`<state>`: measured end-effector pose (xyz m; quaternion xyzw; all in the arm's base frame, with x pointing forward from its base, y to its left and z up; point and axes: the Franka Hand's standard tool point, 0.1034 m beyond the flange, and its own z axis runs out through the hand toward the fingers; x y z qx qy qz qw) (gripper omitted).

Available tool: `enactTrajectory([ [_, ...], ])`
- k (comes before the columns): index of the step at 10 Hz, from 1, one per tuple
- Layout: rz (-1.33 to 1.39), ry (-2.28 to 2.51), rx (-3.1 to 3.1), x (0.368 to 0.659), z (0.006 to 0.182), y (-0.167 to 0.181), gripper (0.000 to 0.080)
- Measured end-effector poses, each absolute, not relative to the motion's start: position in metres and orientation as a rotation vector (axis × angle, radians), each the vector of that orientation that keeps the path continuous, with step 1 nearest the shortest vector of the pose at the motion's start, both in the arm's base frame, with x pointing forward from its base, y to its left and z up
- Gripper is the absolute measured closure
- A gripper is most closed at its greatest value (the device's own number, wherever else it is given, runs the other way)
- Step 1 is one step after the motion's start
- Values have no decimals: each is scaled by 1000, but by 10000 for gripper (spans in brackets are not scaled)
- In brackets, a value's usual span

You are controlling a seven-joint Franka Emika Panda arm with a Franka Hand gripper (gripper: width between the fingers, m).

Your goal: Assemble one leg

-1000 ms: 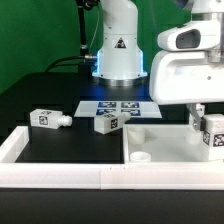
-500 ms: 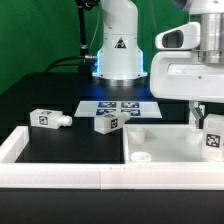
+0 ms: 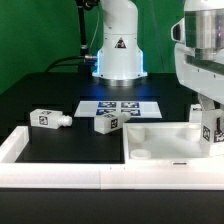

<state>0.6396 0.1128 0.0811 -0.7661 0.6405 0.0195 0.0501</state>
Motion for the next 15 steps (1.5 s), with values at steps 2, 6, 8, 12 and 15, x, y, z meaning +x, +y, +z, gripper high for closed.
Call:
enactTrajectory([
  [2, 67, 2043, -2265, 637, 77, 115, 428],
  [6, 35, 1482, -2685, 637, 73, 117, 167],
  [8, -12, 1310, -2763, 633, 71, 124, 152],
  [12, -50, 641, -3027, 635, 71, 115, 151],
  [15, -62, 363, -3092, 637, 70, 113, 151],
])
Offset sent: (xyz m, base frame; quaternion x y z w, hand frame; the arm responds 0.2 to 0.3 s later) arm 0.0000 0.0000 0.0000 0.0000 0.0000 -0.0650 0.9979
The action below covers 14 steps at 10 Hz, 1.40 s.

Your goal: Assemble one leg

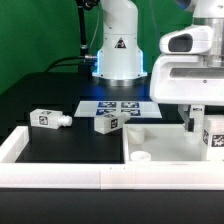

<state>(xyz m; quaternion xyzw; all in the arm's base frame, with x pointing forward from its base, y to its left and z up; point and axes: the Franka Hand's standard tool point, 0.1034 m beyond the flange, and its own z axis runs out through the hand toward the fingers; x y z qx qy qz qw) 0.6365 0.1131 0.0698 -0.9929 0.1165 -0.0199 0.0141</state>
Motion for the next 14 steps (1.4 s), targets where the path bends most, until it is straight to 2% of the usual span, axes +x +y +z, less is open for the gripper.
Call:
enactTrajectory([
  [1, -62, 363, -3092, 636, 70, 113, 266],
  [2, -62, 365, -3091, 636, 70, 113, 432],
  [3, -59, 498, -3068, 636, 70, 114, 432],
  [4, -58, 571, -3054, 636, 70, 114, 515],
  [8, -54, 1317, -2801, 637, 70, 114, 514],
  [11, 17, 2001, -2294, 640, 71, 115, 514],
  [14, 38, 2212, -2057, 640, 70, 114, 514],
])
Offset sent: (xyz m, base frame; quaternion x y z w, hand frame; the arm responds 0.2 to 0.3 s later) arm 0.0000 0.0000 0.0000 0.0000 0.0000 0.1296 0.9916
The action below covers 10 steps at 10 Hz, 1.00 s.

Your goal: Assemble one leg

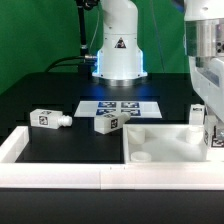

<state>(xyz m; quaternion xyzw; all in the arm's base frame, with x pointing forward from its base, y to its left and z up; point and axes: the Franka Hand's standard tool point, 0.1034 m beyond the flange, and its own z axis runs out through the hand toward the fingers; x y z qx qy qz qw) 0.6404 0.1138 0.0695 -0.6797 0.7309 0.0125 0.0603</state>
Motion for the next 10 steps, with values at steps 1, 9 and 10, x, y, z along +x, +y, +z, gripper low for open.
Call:
enactTrajectory([
  [1, 40, 2237, -2029, 641, 70, 114, 514],
  [9, 77, 2528, -1609, 642, 70, 106, 511],
  [10, 76, 2525, -1614, 642, 70, 106, 511],
])
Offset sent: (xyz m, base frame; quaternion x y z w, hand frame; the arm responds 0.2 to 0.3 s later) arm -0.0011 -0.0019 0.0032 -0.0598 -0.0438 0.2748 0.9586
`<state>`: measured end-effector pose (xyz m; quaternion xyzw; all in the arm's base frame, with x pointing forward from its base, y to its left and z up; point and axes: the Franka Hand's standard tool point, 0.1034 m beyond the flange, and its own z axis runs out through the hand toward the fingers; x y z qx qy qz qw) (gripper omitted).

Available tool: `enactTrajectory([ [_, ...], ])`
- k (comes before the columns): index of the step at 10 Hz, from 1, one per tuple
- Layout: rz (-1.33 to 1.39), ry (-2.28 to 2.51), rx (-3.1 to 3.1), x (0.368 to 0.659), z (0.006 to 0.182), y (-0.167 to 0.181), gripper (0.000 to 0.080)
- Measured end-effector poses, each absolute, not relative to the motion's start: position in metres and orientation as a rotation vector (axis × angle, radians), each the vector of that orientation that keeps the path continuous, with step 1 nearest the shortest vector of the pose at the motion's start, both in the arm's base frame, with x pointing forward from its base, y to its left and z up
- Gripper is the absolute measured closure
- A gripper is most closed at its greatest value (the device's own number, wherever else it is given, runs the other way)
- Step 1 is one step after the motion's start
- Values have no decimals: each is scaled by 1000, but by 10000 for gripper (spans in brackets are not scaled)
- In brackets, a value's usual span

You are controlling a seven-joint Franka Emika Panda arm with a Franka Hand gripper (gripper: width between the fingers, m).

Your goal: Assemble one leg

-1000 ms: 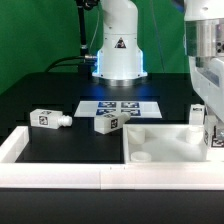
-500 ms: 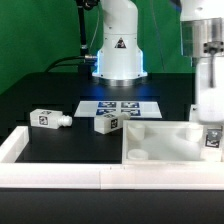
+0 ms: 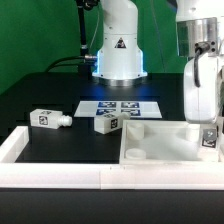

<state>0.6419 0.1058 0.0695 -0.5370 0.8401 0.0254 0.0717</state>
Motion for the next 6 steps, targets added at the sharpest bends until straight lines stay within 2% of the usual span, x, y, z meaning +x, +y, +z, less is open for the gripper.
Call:
enactTrajectory([
  [1, 75, 2522, -1618, 642, 70, 106, 340],
  [2, 74, 2496, -1643, 643, 76, 108, 340],
  [3, 78, 2446, -1694, 646, 92, 108, 199],
  [4, 75, 2404, -1731, 650, 108, 103, 161],
  [5, 60, 2392, -1729, 654, 113, 99, 161],
  [6, 62, 2393, -1734, 652, 110, 101, 152],
])
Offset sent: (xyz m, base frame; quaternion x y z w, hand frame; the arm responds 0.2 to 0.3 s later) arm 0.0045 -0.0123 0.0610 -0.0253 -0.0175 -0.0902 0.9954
